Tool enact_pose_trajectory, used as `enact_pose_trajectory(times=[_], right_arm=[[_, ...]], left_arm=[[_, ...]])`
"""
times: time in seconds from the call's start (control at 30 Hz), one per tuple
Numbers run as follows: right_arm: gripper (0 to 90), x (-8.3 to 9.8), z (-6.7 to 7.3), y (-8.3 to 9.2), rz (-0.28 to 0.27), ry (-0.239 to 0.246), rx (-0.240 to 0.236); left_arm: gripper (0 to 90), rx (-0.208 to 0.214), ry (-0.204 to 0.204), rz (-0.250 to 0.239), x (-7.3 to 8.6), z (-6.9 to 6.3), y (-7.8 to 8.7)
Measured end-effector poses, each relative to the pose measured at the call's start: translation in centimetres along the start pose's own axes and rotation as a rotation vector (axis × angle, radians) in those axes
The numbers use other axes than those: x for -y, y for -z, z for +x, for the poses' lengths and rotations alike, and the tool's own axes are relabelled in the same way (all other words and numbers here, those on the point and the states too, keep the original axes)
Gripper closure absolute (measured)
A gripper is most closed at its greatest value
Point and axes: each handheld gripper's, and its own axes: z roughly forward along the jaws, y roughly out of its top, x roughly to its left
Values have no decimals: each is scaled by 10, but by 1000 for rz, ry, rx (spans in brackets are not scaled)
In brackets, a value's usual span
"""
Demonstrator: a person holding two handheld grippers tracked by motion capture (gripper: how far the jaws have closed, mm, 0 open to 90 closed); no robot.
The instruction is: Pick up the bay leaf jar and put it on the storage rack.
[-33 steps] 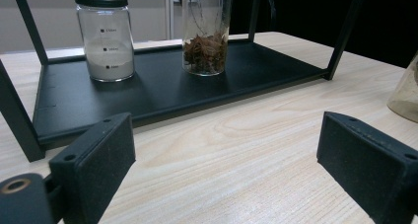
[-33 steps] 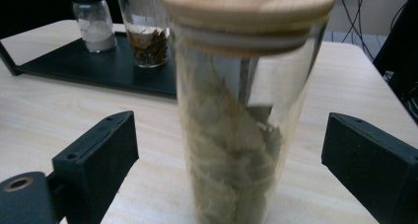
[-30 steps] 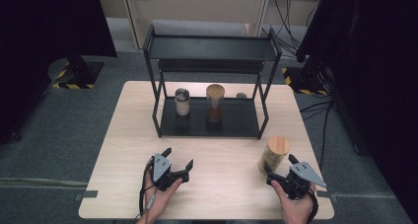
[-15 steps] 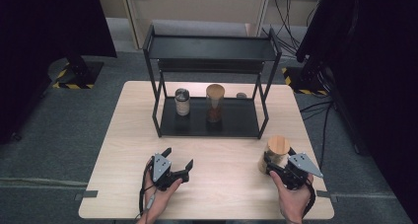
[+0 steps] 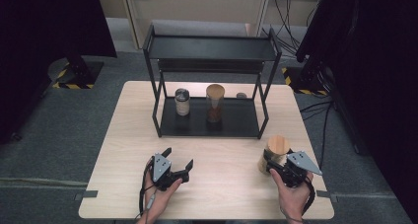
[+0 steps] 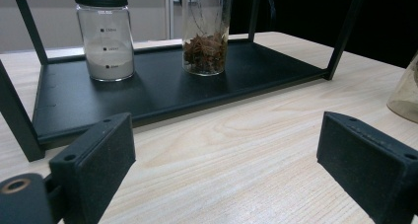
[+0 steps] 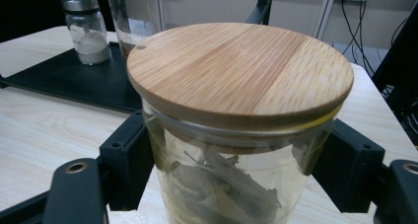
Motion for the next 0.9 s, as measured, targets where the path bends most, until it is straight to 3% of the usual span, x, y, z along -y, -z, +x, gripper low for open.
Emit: enact_pose_trajectory(times=[0.33,0.9], right_arm=[[253,-16,14,3,-30,22,-46],[253,-45,30,-18,-57,32,-73]], left_arm=[[69,-1,-4,-1,0,0,0],[69,0,-3,-2,0,0,0]])
